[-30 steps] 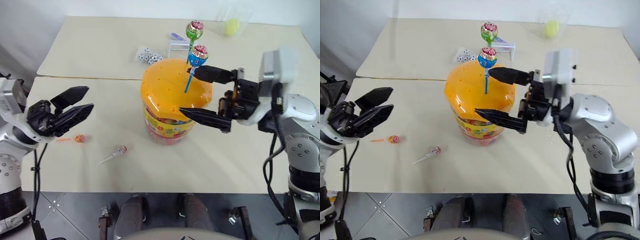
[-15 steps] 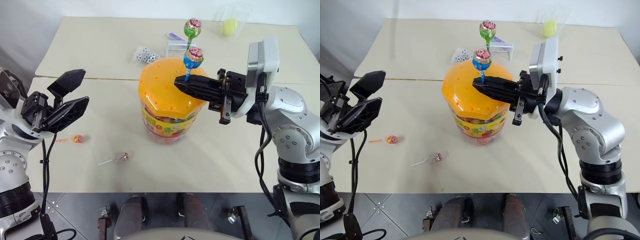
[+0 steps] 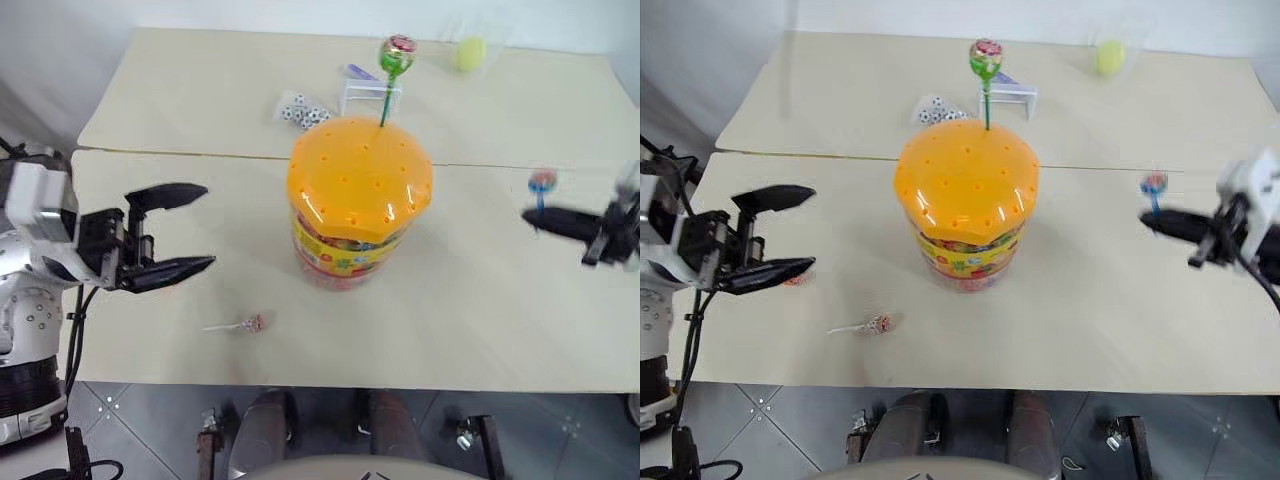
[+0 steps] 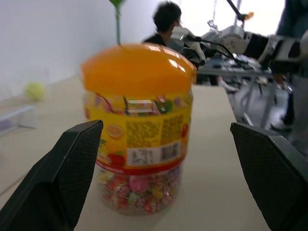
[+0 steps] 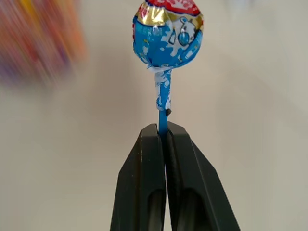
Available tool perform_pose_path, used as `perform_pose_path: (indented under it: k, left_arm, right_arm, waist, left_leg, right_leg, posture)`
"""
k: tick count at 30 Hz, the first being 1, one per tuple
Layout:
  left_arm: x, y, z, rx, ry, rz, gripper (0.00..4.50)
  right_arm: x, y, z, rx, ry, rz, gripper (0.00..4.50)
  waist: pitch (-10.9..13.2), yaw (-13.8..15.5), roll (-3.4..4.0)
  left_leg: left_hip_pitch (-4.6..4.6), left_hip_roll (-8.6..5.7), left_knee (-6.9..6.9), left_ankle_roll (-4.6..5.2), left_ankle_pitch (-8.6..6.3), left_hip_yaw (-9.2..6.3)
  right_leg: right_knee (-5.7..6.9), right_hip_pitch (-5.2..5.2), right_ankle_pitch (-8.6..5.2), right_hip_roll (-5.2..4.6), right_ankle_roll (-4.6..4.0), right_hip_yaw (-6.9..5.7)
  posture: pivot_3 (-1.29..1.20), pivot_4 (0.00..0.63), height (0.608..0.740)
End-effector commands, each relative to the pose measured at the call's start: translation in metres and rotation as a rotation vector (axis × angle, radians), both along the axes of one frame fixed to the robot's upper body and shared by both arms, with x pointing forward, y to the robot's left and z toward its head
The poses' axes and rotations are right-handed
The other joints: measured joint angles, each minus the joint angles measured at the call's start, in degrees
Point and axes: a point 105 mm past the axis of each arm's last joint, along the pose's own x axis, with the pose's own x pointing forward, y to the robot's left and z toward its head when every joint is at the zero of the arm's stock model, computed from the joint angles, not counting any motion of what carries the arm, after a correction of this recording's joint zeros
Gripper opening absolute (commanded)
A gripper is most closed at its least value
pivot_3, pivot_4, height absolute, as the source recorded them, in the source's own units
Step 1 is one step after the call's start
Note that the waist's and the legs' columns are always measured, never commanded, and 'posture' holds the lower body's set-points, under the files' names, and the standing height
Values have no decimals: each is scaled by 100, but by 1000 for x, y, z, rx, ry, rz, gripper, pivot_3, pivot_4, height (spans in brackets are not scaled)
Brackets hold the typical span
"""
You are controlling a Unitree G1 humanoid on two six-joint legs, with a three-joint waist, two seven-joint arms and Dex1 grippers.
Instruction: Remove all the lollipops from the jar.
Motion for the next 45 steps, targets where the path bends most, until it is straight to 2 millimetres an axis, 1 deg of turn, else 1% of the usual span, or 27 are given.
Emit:
perform_pose_path:
  k: [1,3,5,6,9,10,12,14,16,18,19,20,23,24,26,29,31,33,36,42,44,45]
  left_arm:
    - [-5,-6,5,9,-72,-22,4500]
    - [-5,-9,5,10,-83,-21,4500]
    - [-5,-10,7,1,-95,-22,4500]
    - [-5,-9,9,-5,-89,-19,4500]
    - [-3,-5,11,-8,-88,2,4500]
    - [-3,-4,12,-20,-81,8,4500]
    - [-1,2,17,-78,-54,43,4500]
    - [4,12,23,-172,-21,104,4500]
    - [7,23,27,-254,25,143,4500]
    - [8,34,30,-342,72,177,4500]
    - [8,37,30,-369,93,178,4500]
    - [7,38,30,-384,107,176,4500]
    - [7,37,29,-402,129,161,4500]
    - [8,36,29,-404,134,158,4500]
    - [10,34,26,-391,138,155,4500]
    - [11,26,24,-366,142,127,4500]
    - [11,23,24,-358,137,115,4500]
    - [12,21,23,-349,134,113,4500]
    - [12,19,23,-347,130,111,4500]
    - [9,12,27,-363,107,86,4500]
    - [8,12,31,-390,100,77,4500]
    - [8,12,32,-400,97,74,4500]
  right_arm:
    - [1,-29,-23,-184,10,-76,29]
    - [-1,-36,-40,-248,44,-74,29]
    - [-2,-39,-50,-234,53,-66,29]
    - [-4,-35,-55,-187,82,-42,248]
    - [-10,-23,-57,-81,156,18,1004]
    - [-6,-20,-49,-71,101,29,1325]
    - [-2,-6,-29,20,24,82,1964]
    - [-2,12,-2,109,-62,169,2611]
    - [-4,33,25,143,-176,266,3274]
    - [-9,63,62,253,-333,395,3274]
    - [-10,79,75,305,-377,446,3274]
    - [-11,89,82,336,-395,473,3274]
    - [-10,133,106,439,-420,604,3274]
    - [-7,144,112,458,-428,626,3274]
    - [0,161,120,468,-428,652,3274]
    - [12,189,132,513,-409,684,3274]
    - [11,209,133,514,-368,738,3274]
    - [15,220,132,511,-325,740,3274]
    - [23,230,134,512,-331,729,2725]
    - [31,238,136,522,-335,714,856]
    - [31,238,136,523,-336,714,139]
    - [32,238,137,526,-343,712,24]
  waist:
    - [-1,-66,1]
    - [-1,-98,1]
    - [-2,-104,8]
    - [-2,-103,9]
    - [1,-80,18]
    - [1,-67,18]
    - [1,-57,18]
    - [2,-54,20]
    - [2,-50,21]
    - [2,-52,21]
    - [3,-56,21]
    - [2,-59,21]
    - [2,-44,20]
    - [2,-44,20]
    - [2,-32,20]
    - [2,-36,19]
    - [2,-43,19]
    - [2,-47,19]
    - [2,-62,19]
    - [0,-63,17]
    - [0,-68,17]
    - [0,-69,17]
  left_leg:
    - [4,1,0,-1,3,4]
    - [13,6,0,-5,6,11]
    - [15,7,0,-7,7,11]
    - [15,8,0,-7,7,11]
    - [14,7,0,-7,6,9]
    - [14,7,1,-7,6,9]
    - [13,9,4,-7,6,8]
    - [13,11,6,-7,6,6]
    - [14,13,6,-7,6,-15]
    - [14,13,6,-7,6,-46]
    - [14,12,6,-8,5,-49]
    - [14,13,7,-8,5,-52]
    - [13,12,7,-10,4,-60]
    - [12,10,8,-10,4,-62]
    - [8,8,10,-10,4,-64]
    - [-1,3,10,-11,4,-67]
    - [-16,2,10,-11,4,-63]
    - [-25,3,9,-12,4,-54]
    - [-25,3,8,-12,4,-20]
    - [-22,4,11,-12,4,-4]
    - [-22,5,11,-12,4,-2]
    - [-22,6,11,-12,4,-2]
  right_leg:
    - [2,0,0,0,0,5]
    - [7,0,1,3,-3,11]
    - [14,-1,1,3,-4,16]
    - [15,-2,1,3,-4,16]
    - [14,-2,1,2,-4,16]
    - [14,-2,1,2,-4,17]
    - [15,-2,1,2,-4,16]
    - [15,-2,1,2,-4,18]
    - [20,-2,2,2,-4,18]
    - [21,-2,2,1,-4,17]
    - [24,-2,2,2,-4,16]
    - [27,-2,2,2,-4,15]
    - [32,-2,2,1,-4,11]
    - [32,-2,2,0,-4,11]
    - [31,-3,2,0,-5,7]
    - [43,-14,2,-2,-5,4]
    - [56,-39,2,-2,-5,7]
    - [76,-61,2,0,-5,6]
    - [81,-65,2,0,-5,5]
    - [85,-67,2,0,-5,17]
    - [85,-68,2,0,-5,20]
    - [86,-69,2,1,-5,20]
  posture:
    - [0,150,740]
    - [0,150,740]
    - [0,150,740]
    - [0,150,740]
    - [0,150,740]
    - [0,150,740]
    - [0,150,740]
    - [0,150,740]
    - [0,150,740]
    - [0,150,740]
    - [0,150,740]
    - [0,150,740]
    - [0,150,740]
    - [0,150,740]
    - [0,150,740]
    - [0,150,740]
    - [0,150,740]
    - [0,150,740]
    - [0,150,740]
    - [0,150,740]
    - [0,150,740]
    - [0,150,740]
